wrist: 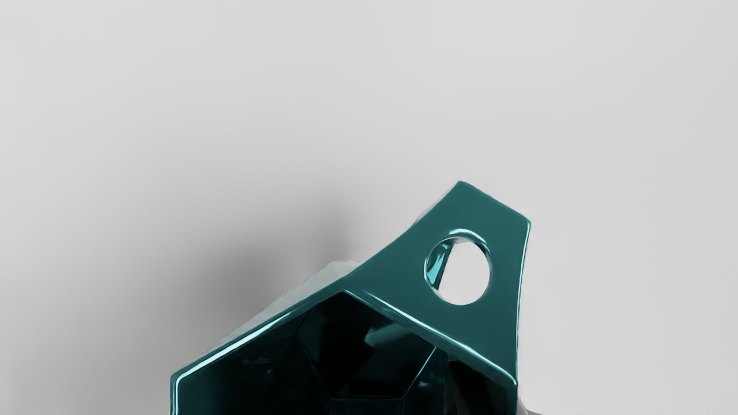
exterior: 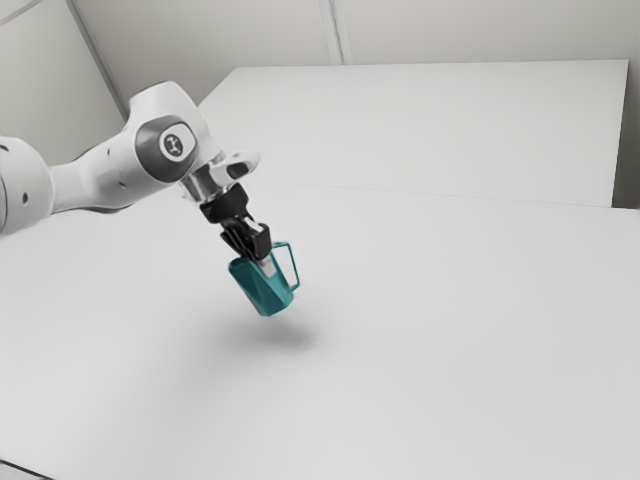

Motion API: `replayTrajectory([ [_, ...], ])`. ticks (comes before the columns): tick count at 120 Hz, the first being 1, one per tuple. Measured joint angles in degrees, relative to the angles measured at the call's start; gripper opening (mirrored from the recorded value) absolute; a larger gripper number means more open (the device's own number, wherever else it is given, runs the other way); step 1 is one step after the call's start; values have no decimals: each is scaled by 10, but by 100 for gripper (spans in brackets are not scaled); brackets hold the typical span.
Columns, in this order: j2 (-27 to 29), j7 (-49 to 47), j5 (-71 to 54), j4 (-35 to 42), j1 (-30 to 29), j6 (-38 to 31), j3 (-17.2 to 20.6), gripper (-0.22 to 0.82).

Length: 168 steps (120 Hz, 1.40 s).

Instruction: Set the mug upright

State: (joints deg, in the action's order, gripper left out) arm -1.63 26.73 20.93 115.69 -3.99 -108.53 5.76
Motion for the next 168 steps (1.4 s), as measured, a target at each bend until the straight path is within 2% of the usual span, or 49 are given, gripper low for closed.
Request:
replayTrajectory([
  [25, -3, -41, -114, -18, 17, -3, 1, -18],
  [59, -20, -95, -191, -23, 40, -20, 1, -18],
  [120, -51, -156, -213, -13, 38, -76, 2, -18],
  [168, -68, -185, -233, -13, 44, -82, 1, -18],
])
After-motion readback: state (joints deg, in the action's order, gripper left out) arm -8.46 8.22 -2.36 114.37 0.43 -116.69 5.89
